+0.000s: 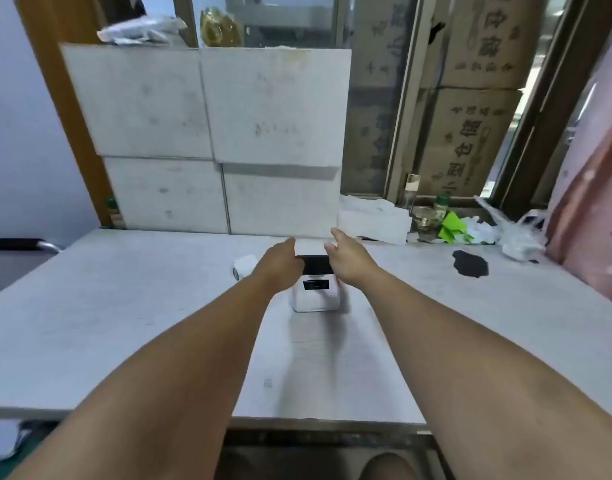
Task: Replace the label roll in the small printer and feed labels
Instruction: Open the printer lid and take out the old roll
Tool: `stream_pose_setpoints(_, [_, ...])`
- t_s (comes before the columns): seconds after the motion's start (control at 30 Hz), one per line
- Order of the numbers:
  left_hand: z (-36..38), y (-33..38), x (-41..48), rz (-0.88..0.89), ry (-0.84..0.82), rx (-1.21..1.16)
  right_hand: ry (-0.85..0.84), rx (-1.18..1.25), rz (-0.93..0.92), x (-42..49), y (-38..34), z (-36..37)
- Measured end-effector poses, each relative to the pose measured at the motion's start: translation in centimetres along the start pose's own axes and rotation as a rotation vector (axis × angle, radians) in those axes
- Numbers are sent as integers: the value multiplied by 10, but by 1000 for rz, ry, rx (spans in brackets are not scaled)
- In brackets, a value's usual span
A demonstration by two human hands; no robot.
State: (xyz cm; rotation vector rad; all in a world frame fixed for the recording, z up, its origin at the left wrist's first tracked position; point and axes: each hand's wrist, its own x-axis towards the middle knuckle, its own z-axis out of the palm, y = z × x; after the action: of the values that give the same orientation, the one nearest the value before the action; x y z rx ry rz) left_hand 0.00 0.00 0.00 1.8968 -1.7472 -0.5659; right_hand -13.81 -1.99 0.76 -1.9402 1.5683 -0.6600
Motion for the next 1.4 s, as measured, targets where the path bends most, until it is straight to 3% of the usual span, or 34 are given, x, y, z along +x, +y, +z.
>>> stream_pose_setpoints(0.13, [28,-22,3,-92,60,-224,96,193,175,0,27,16])
stream_pose_setpoints(0.27, [52,-33,0,-57,45,-408,141,482,332,3,37,34])
stream_pose_setpoints(0.43, [63,-42,-1,-17,162,-500,166,703,368,5,44,48])
stream_pose_setpoints(0.73, [70,-48,-3,9,225,-368,195,600,208,0,67,61])
stream_pose_setpoints(1.03, [61,-47,-9,-34,285,-557,272,572,157,-10,65,66])
stream_pose_setpoints(1.2, [59,-50,-9,-17,236,-589,251,586,133,-12,61,66])
stream_pose_setpoints(1.4, [59,-65,-2,21,68,-814,146,643,107,-9,63,64])
